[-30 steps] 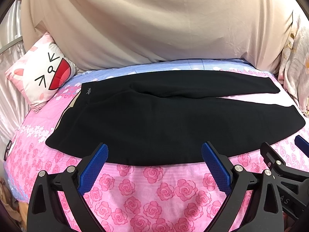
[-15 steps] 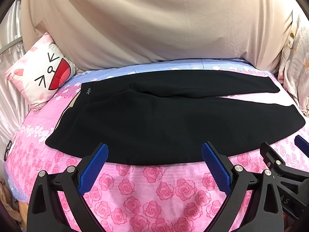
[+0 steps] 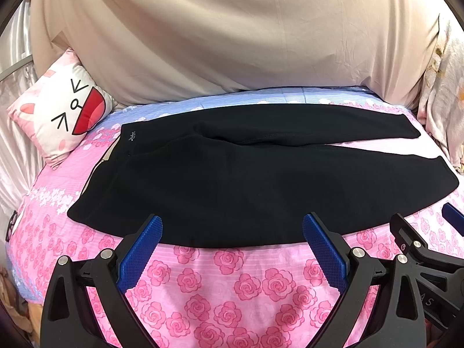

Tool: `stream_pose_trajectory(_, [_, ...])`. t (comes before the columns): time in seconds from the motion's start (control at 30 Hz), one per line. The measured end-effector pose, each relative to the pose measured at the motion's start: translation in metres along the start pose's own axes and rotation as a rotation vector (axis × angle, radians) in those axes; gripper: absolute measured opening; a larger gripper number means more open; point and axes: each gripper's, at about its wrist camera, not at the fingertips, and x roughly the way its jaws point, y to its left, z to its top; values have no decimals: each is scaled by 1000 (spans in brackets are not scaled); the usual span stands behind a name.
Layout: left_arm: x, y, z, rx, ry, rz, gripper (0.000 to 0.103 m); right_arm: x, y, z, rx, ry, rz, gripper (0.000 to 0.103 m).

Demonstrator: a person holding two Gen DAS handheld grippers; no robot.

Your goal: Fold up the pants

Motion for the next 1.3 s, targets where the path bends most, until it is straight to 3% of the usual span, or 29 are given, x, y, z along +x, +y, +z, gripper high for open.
stream_pose_trajectory(0.4, [7, 1, 2, -1, 12, 5, 96, 8, -2, 0, -8, 8, 1, 98])
stream_pose_trajectory(0.53, [17, 6, 11, 4, 5, 11, 96, 16, -19, 20, -43, -33, -3, 98])
stream_pose_trajectory(0.6, [26, 18, 24, -17, 0, -20, 96, 24, -46, 39, -12, -67, 46, 98])
stream_pose_trajectory(0.7, [43, 44, 48, -111, -34, -58, 96, 66, -117, 75, 118, -28, 192, 98])
stream_pose_trajectory(0.8, [67, 69, 75, -188, -75, -33, 95, 118, -196, 115, 238, -51, 201, 98])
stream_pose_trajectory(0.87, [86, 82, 92, -220, -90, -13, 95, 164, -242, 146, 254, 6, 203, 98])
stream_pose_trajectory(0.93, [105, 90, 108, -211, -55, 32, 95, 202, -273, 168, 257, 47, 179, 98])
stream_pose_trajectory(1.03, [145, 101, 137, -130, 39, 123, 96, 245, -300, 196, 216, 72, 138, 98])
stream_pose_trajectory(1.1, [171, 115, 154, -90, 71, 136, 96, 271, -312, 211, 205, 93, 121, 98])
stream_pose_trajectory(1.2, [208, 146, 174, -97, 122, 144, 96, 309, -323, 226, 159, 163, 132, 98])
stream_pose_trajectory(1.3, [238, 181, 187, -131, 144, 207, 96, 336, -326, 235, 118, 206, 72, 98])
